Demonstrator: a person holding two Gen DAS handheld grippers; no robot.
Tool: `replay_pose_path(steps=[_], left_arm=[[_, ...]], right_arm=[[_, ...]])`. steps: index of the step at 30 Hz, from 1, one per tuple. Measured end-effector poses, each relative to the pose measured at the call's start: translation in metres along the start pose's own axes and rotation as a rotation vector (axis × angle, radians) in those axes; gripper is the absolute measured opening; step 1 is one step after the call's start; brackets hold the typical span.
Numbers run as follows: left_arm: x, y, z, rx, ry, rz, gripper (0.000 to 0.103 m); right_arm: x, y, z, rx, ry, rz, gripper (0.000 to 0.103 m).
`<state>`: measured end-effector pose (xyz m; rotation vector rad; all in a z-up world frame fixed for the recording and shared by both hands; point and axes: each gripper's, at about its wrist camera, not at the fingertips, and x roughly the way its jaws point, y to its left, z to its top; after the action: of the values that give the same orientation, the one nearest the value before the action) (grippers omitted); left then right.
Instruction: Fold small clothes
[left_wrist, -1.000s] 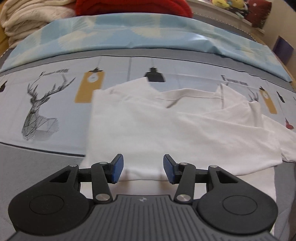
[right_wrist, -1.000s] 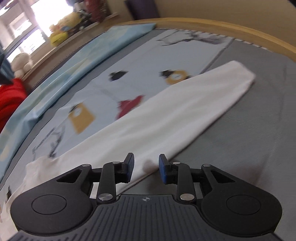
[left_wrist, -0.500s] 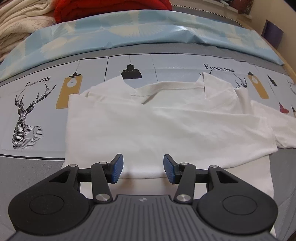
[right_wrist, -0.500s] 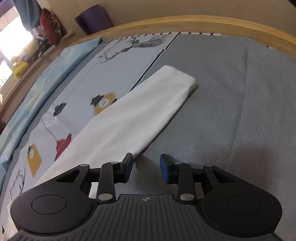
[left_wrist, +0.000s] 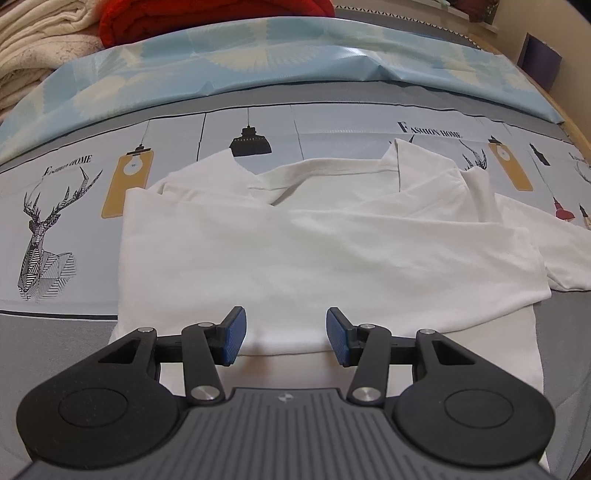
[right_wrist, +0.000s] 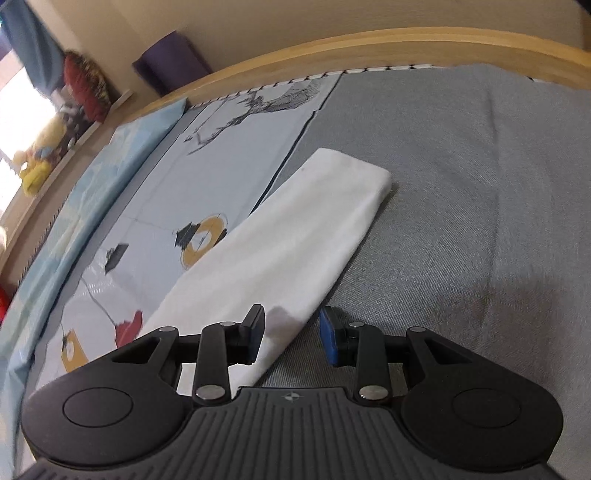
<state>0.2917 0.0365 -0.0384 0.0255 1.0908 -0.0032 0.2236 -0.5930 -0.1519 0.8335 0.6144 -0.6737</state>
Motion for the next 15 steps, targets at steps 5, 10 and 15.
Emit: replay_pose_path(steps=[5, 10, 15], left_arm=[[-0.005, 0.011, -0.002, -0.019, -0.005, 0.003, 0.053], [-0.013, 0.033, -0.003, -0.052, -0.014, 0.008, 0.053], [-0.027, 0.065, -0.006, -0.097, -0.038, 0.007, 0.053]], right_arm=[[0.0, 0.005, -0.004, 0.036, -0.041, -0.039, 0.014], [-0.01, 0.019, -0.008, 0.012, -0.127, -0.102, 0.001], [-0.047, 0.088, -0.026, -0.218, -0.3, -0.082, 0.001]])
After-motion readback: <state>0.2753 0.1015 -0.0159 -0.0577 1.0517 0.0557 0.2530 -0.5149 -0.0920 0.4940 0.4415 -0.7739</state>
